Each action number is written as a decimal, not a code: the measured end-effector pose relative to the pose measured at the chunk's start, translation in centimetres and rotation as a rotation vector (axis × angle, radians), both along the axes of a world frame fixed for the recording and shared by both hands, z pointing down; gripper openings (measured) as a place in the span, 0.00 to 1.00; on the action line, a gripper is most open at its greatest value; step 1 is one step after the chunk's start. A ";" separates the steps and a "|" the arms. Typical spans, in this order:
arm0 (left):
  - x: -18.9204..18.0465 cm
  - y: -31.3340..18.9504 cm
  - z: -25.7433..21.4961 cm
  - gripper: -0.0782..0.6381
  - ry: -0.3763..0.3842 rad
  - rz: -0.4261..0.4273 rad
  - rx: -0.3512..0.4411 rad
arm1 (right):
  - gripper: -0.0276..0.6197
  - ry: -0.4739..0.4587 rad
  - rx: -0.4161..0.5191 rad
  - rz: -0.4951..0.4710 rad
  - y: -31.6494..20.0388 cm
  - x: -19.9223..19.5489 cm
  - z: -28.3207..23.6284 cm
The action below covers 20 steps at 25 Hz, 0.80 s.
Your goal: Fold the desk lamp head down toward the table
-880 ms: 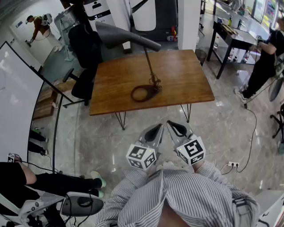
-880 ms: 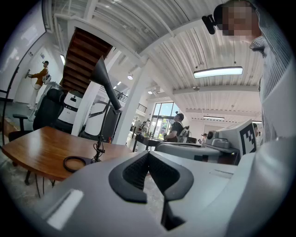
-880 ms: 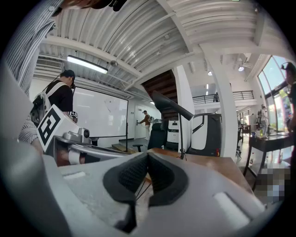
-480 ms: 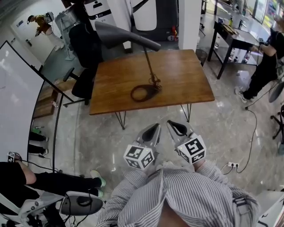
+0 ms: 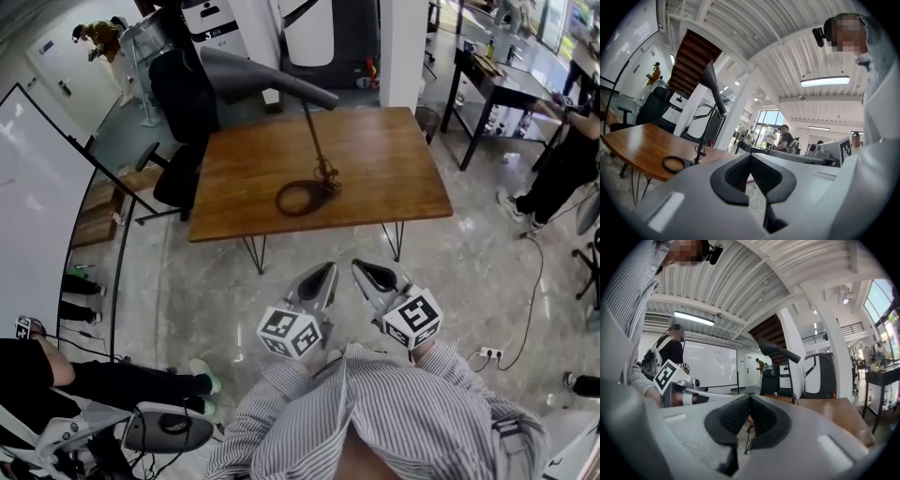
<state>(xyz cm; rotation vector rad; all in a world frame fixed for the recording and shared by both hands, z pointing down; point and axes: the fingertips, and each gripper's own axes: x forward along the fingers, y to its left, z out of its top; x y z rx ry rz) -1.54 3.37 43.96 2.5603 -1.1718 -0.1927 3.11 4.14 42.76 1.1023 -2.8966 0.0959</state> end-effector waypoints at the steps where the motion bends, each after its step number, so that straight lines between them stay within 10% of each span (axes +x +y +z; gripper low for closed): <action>1: 0.2 -0.2 -0.5 0.12 0.001 0.009 0.022 | 0.04 -0.007 0.020 -0.015 0.0 0.4 -0.4; 20: -10.1 -13.9 -11.9 0.12 -0.071 -0.245 0.327 | 0.07 0.061 0.175 0.081 -12.1 2.0 -1.5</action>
